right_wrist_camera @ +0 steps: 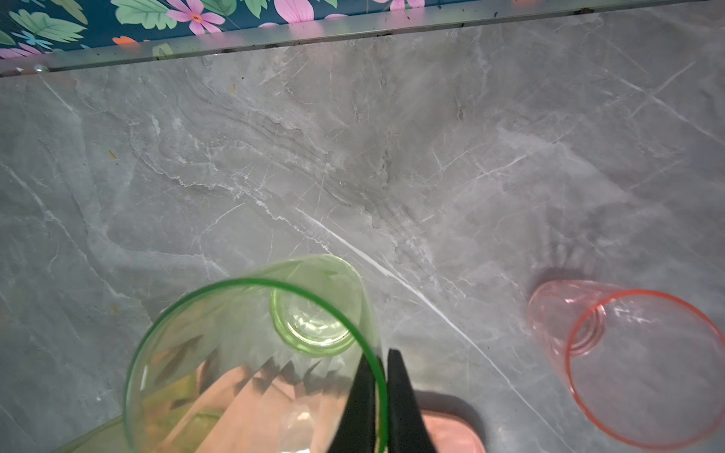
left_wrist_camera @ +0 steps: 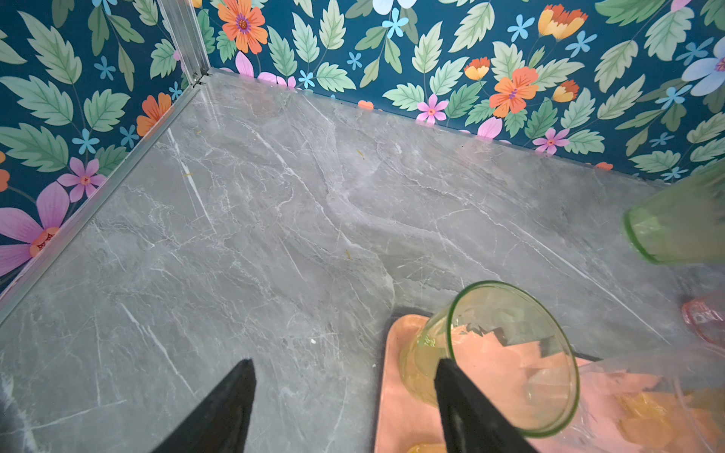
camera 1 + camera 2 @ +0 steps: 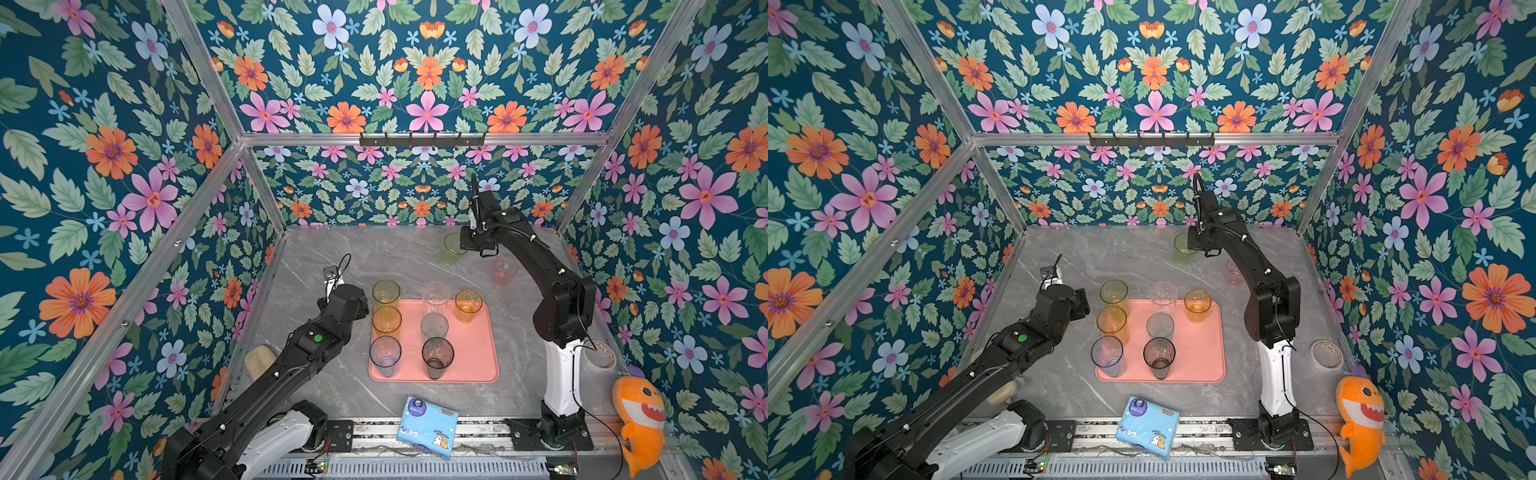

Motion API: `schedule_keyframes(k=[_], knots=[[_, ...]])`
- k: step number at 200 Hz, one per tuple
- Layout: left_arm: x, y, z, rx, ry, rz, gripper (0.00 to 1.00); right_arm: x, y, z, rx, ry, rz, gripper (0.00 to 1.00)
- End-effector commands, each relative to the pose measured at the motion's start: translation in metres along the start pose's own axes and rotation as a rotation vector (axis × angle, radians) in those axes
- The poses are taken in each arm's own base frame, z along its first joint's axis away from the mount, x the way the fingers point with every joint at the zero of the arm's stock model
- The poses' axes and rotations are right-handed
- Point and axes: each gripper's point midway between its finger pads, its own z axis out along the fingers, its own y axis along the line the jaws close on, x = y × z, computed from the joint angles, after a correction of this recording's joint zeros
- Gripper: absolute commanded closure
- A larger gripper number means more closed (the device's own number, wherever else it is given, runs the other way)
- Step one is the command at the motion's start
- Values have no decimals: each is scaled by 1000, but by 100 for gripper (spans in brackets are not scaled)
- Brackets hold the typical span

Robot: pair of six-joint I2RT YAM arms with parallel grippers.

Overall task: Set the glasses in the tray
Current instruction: 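Lift the green cup with the right gripper and carry it toward the tray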

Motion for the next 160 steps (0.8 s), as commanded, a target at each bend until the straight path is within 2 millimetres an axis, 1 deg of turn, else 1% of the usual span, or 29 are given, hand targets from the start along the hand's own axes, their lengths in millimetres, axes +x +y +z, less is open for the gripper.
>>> schedule_keyframes(k=[1,38,76,114,121,123,125,160], knots=[[-5,-4,1,14,-16,-19,25,1,-4,-21,19,-21,-26,100],[-5,-5,0,21,-17,-28,25,9,-14,-57,51,-41,-42,100],[-5,-6,0,27,-16,-34,25,23,-24,-91,67,-59,-49,100],[-7,-8,1,32,-18,-36,25,46,-33,-119,76,-46,-52,100],[-7,-8,1,32,-17,-34,25,51,-35,-118,80,-29,-57,100],[-7,-8,1,33,-18,-35,25,51,-35,-128,74,-49,-56,100],[-7,-8,1,32,-17,-34,25,52,-35,-132,73,-54,-56,100],[-7,-10,3,35,-14,-30,25,71,-43,-153,75,-50,-65,100]])
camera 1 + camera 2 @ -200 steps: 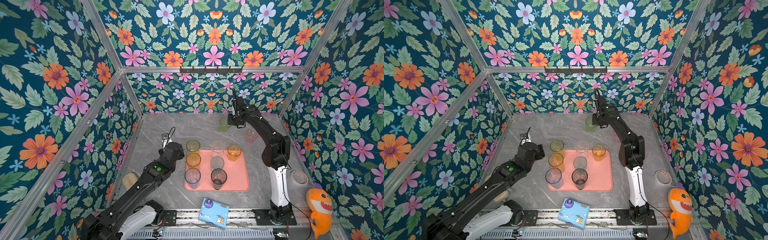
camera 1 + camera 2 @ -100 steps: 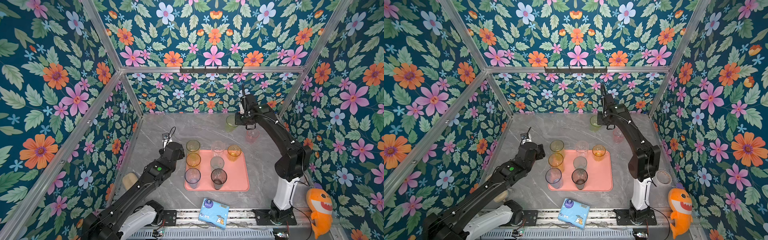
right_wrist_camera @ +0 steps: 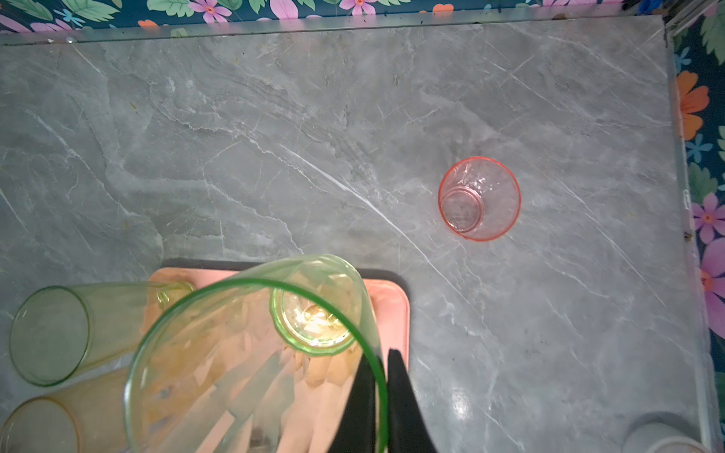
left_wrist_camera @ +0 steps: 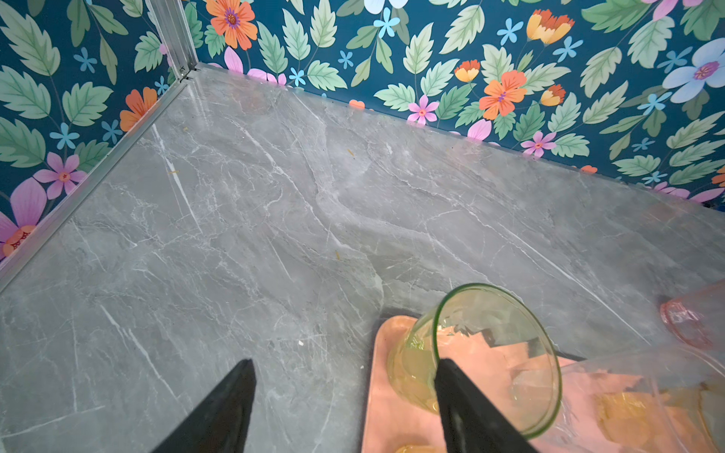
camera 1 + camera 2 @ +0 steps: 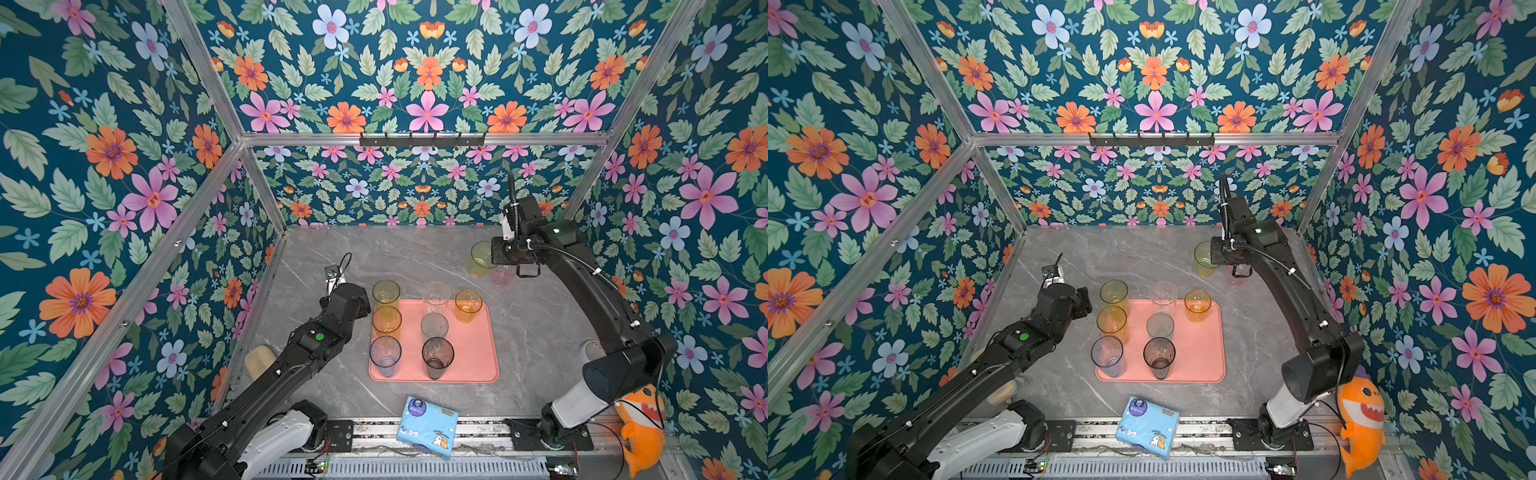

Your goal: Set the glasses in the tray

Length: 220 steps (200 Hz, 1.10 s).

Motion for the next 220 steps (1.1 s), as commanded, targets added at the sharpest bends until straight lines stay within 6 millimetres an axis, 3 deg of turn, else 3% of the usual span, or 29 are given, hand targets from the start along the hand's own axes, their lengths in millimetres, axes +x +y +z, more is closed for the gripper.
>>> schedule_keyframes(k=[1,41,82,138,220], knots=[[-6,-4,0,11,-17,-10,25,13,-7,-12,16,13,-22,100],[-6,-6,1,16,-16,-10,25,35,-14,-29,21,33,-32,100],[-7,-8,3,24,-15,-12,25,63,-10,-38,-31,56,-28,100],[-7,-16,5,50,-7,-23,25,104,2,-45,-63,107,-44,100],[-3,-17,5,71,5,-44,25,142,11,-46,-91,151,-22,100]])
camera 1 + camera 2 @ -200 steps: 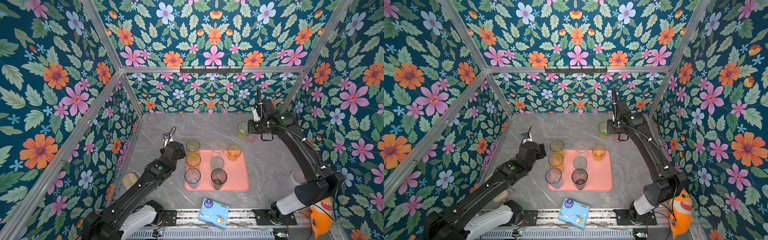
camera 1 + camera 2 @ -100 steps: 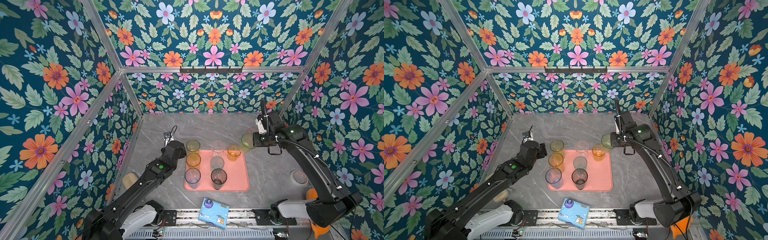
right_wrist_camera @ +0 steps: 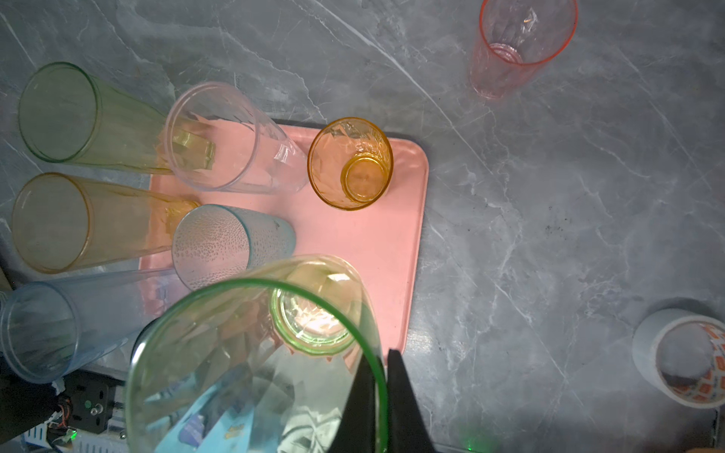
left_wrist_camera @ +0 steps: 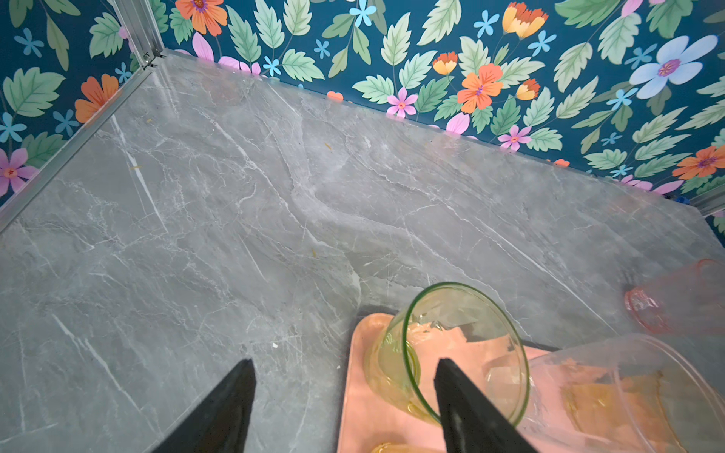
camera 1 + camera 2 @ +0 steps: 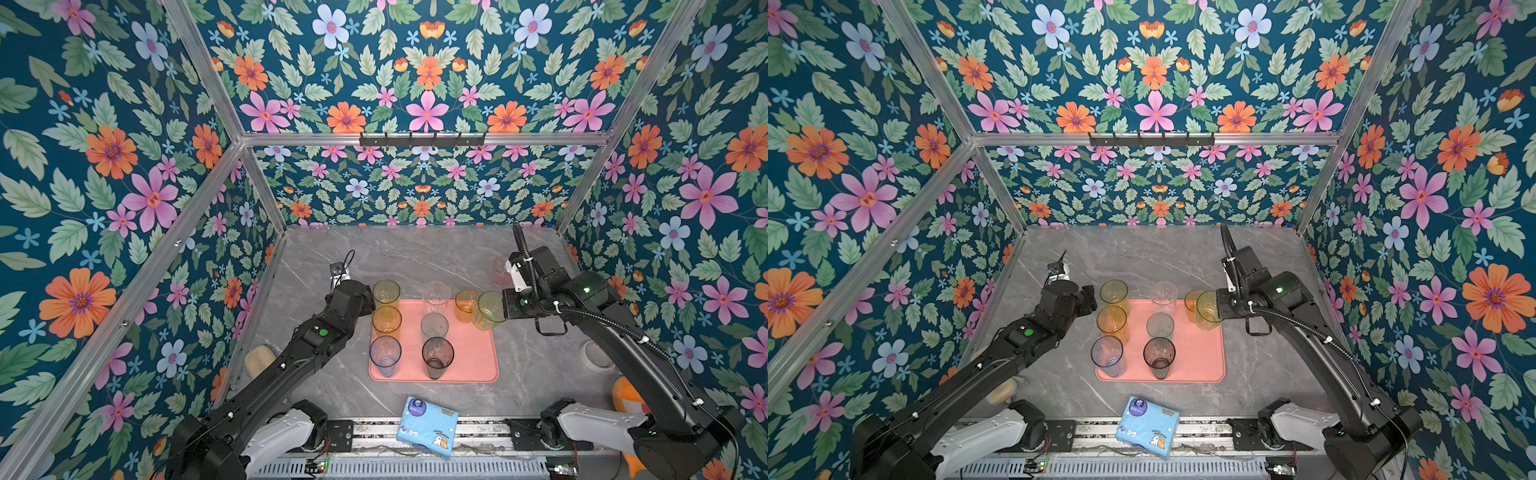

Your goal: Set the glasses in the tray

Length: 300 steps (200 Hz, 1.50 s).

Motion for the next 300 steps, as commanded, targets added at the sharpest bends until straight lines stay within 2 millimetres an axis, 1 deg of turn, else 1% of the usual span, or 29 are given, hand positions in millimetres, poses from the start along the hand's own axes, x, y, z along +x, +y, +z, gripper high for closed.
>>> schedule_keyframes(k=[1,39,63,113,127,144,176,224,252,300], knots=[[-2,-1,-1,12,-11,-24,25,8,3,1,-11,14,32,100],[0,-1,-1,14,-8,-31,25,23,4,11,-6,16,47,100],[1,-1,0,18,-4,-34,25,29,11,21,-8,-28,19,100],[6,-2,2,25,7,-40,25,38,3,38,24,-49,50,100],[7,-1,2,23,7,-40,25,41,-1,46,47,-39,49,100],[9,0,2,20,6,-43,25,49,-4,61,64,-11,60,100],[12,2,3,15,11,-42,25,58,3,80,37,26,77,100],[12,4,3,7,10,-39,25,61,3,99,38,24,69,100],[14,4,4,4,15,-36,25,67,-1,113,66,48,59,100],[14,4,5,5,18,-35,25,67,-1,119,73,54,58,100]])
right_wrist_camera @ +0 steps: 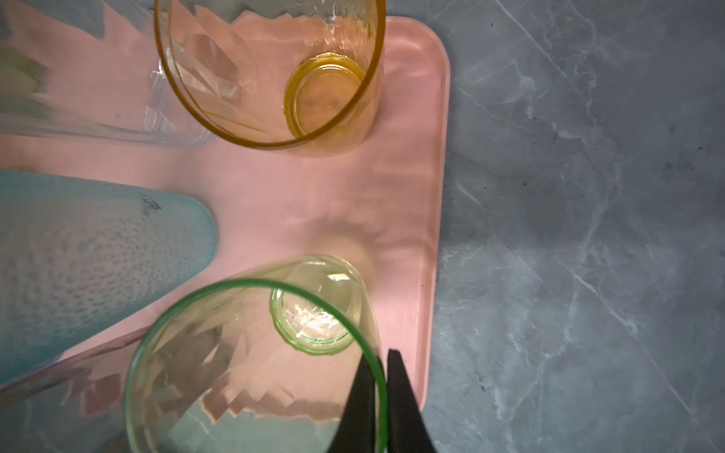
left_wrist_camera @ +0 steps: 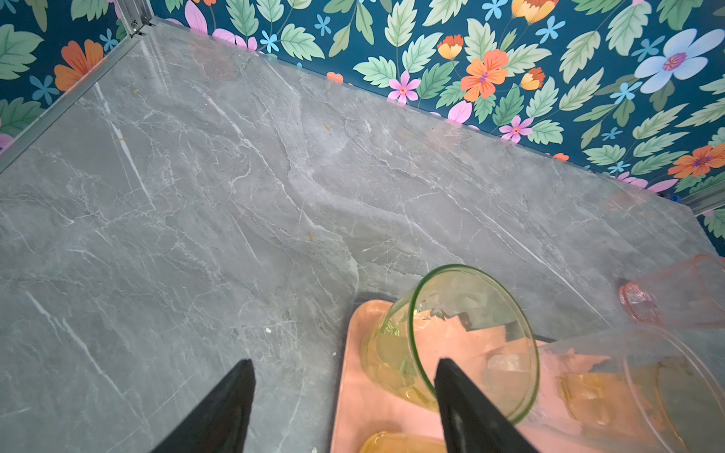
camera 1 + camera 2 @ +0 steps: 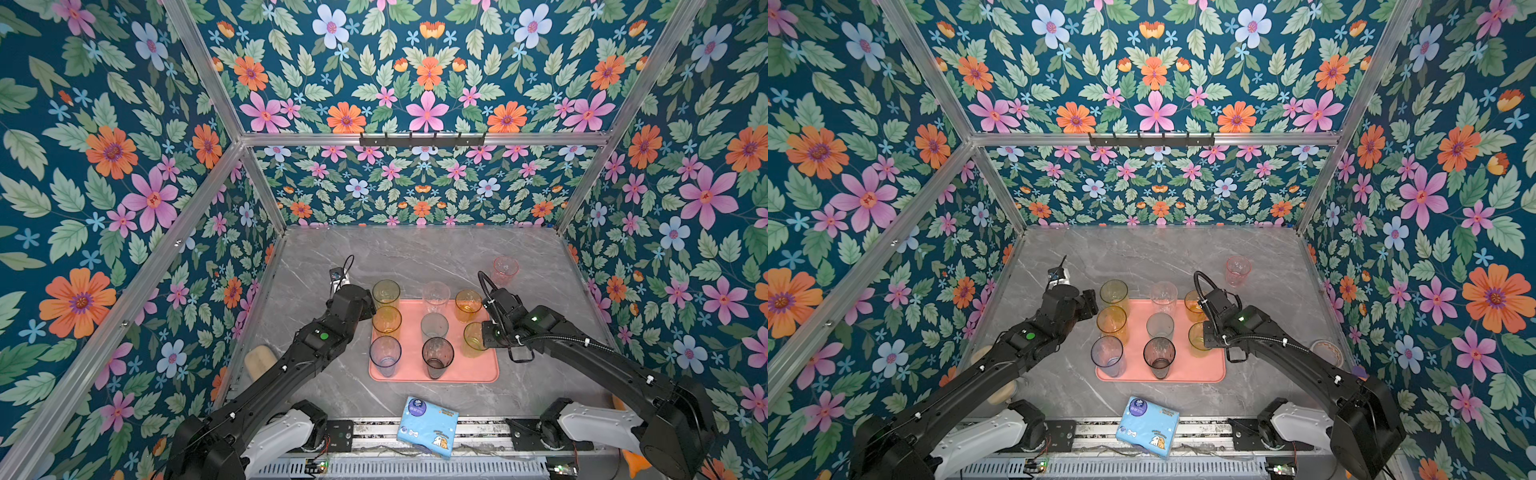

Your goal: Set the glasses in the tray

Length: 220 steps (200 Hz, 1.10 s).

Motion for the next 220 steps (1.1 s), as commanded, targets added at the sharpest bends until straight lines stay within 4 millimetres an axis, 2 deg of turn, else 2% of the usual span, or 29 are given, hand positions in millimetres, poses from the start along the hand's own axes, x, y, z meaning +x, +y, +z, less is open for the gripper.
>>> schedule_keyframes(k=[1,220], knots=[[-3,0,0,-1,-12,-4,25,-6,1,1,-4,-30,5,100],[-2,2,-2,-9,-4,5,25,-15,4,15,26,-35,-10,100]])
